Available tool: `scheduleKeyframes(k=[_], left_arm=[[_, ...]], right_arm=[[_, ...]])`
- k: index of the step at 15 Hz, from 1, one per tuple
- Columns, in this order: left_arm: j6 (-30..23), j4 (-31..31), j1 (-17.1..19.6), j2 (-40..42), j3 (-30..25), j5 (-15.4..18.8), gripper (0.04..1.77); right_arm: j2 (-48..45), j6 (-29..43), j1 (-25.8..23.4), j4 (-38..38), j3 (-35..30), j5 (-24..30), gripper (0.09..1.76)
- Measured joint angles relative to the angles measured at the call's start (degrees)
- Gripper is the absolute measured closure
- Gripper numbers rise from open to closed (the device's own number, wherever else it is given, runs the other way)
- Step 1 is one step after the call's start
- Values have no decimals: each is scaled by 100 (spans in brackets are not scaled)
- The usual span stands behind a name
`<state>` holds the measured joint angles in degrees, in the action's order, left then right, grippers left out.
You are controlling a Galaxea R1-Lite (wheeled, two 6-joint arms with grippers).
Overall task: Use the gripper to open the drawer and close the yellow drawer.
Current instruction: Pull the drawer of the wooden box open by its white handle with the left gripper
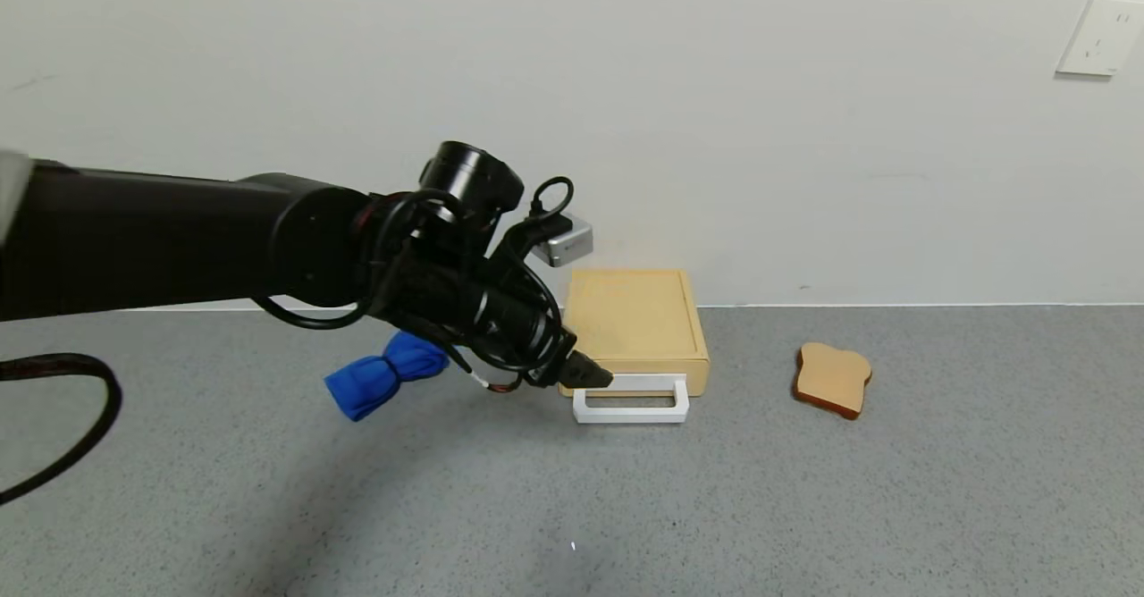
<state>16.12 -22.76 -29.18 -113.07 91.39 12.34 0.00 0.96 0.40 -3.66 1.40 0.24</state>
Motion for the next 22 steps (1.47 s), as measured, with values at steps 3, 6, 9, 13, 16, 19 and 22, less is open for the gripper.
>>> scheduleKeyframes(k=[3, 6, 9, 13, 16, 19, 22], left_arm=[[20, -56, -258, -532, 271, -10, 9], [30, -52, -428, -964, 518, -5, 9], [26, -33, -501, -1353, 786, 12, 9], [28, 7, -549, -1751, 1020, 12, 9], [44, 52, -564, -1935, 1106, 4, 9], [48, 66, -566, -2055, 1211, -2, 9], [48, 68, -579, -2155, 1310, -2, 9]], right_arm=[[0, 0, 0, -4, 7, -2, 14], [0, 0, 1, -11, 9, 0, 14], [0, 0, 1, -11, 9, 0, 14], [0, 0, 1, -11, 9, 0, 14], [0, 0, 0, -11, 9, 0, 14], [0, 0, 0, -11, 9, 0, 14], [0, 0, -2, -9, 9, -2, 14]])
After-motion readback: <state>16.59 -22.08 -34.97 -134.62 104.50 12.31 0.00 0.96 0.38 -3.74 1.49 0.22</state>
